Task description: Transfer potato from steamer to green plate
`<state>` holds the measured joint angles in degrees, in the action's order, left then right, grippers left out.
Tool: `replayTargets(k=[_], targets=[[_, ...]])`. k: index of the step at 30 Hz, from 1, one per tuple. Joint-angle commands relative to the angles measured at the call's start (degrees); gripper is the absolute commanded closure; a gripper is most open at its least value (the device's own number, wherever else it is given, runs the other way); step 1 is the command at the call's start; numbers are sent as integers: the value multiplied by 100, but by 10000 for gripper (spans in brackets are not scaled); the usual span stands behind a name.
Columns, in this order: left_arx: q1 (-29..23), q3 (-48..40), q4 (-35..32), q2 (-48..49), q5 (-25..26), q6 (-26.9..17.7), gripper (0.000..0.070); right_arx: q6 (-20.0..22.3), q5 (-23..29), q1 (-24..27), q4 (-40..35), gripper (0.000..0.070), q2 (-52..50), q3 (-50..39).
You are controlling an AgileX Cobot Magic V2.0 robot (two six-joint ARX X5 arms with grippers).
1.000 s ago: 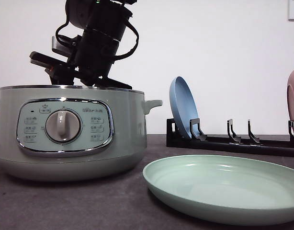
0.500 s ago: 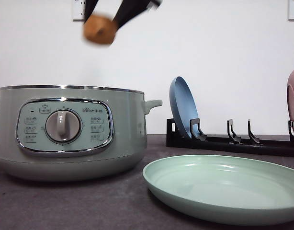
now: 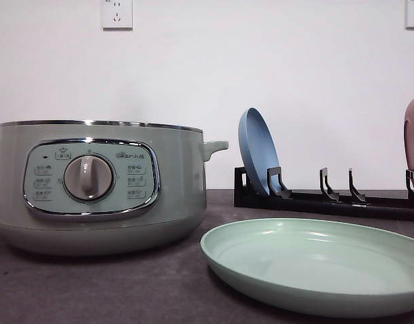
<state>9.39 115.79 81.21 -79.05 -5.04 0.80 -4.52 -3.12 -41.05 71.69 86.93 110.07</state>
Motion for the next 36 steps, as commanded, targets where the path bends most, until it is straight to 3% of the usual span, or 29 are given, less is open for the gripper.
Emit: replayTargets(k=[1, 10, 19, 28, 36], targets=[[2, 212, 107, 7, 15, -11, 700, 73, 14, -5, -206, 536, -239, -465], [7, 212, 107, 7, 55, -11, 700, 10, -54, 12, -1460, 536, -1548, -3348], [62, 212, 107, 7, 57, -11, 700, -154, -277, 12, -2989, 536, -1565, -5312], [164, 212, 107, 4, 59, -11, 700, -220, -351, 112, -3956, 535, -1101, -6144], [287, 212, 107, 4, 59, -11, 700, -214, -354, 225, -4061, 514, -548, -6214]])
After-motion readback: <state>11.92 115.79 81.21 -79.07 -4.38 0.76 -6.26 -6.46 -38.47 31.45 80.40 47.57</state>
